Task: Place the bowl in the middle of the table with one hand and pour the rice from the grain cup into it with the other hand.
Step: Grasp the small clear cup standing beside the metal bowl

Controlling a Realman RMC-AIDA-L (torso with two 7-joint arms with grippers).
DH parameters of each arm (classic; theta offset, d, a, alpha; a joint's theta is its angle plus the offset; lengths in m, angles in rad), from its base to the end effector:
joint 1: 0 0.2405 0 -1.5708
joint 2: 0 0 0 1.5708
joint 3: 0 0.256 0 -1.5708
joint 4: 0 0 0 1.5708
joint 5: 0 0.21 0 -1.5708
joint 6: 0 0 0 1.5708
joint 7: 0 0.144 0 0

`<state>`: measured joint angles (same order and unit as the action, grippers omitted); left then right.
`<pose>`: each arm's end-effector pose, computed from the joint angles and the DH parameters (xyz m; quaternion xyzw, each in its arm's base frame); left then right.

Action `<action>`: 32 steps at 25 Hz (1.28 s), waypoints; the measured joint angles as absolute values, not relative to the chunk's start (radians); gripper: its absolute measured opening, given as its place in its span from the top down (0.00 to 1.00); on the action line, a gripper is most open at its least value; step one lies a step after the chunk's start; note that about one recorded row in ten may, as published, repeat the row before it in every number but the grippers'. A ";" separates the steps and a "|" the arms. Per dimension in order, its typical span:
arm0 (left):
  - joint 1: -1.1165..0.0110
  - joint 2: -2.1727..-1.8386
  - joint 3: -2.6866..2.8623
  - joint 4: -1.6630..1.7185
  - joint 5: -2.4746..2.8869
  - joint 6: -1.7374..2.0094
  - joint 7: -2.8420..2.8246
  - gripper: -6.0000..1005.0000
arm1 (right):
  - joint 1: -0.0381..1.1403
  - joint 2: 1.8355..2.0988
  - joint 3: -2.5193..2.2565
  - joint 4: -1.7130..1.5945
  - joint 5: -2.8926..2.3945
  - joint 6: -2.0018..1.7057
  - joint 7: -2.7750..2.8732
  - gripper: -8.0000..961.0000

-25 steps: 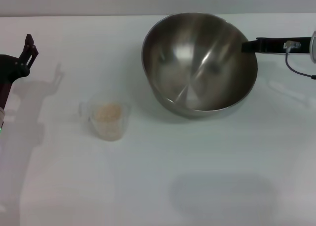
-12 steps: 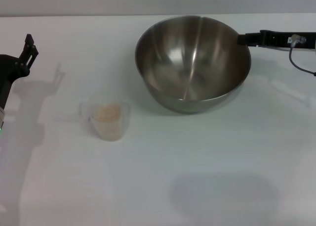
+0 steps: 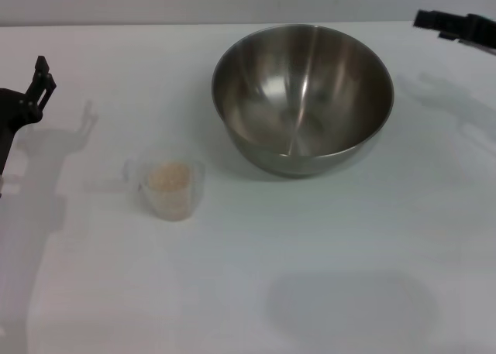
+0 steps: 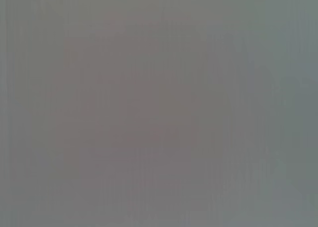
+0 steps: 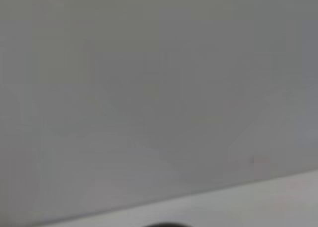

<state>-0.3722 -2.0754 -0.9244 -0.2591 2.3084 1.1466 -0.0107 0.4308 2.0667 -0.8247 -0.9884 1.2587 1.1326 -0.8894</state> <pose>-0.3295 0.3237 -0.0117 -0.6773 -0.2185 -0.2820 0.6434 0.2732 0.3834 0.0737 -0.7526 0.5124 0.2956 0.2893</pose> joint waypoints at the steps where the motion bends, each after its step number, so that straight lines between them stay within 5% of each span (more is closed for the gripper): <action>1: -0.371 -2.075 -0.924 -0.259 2.309 1.147 -0.011 0.14 | 0.396 2.073 -0.808 -0.990 1.343 1.132 -0.967 0.36; 9: -0.327 -2.073 -0.902 -0.260 2.313 1.193 -0.011 0.14 | 0.283 2.084 -0.863 -0.717 1.940 1.198 -1.620 0.26; 21: -0.160 -2.070 -0.650 -0.209 2.314 1.417 -0.010 0.14 | 0.314 2.087 -0.860 -0.250 2.321 1.376 -2.621 0.21; 32: -0.113 -2.075 -0.484 -0.206 2.313 1.371 -0.010 0.14 | 0.323 2.082 -0.858 -0.238 2.346 1.319 -2.651 0.18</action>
<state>-0.1125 -2.0746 -0.4840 -0.2061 2.3133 1.3707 -0.0097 0.3228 2.0821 -0.8580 -0.2383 2.3464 1.3189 -2.6505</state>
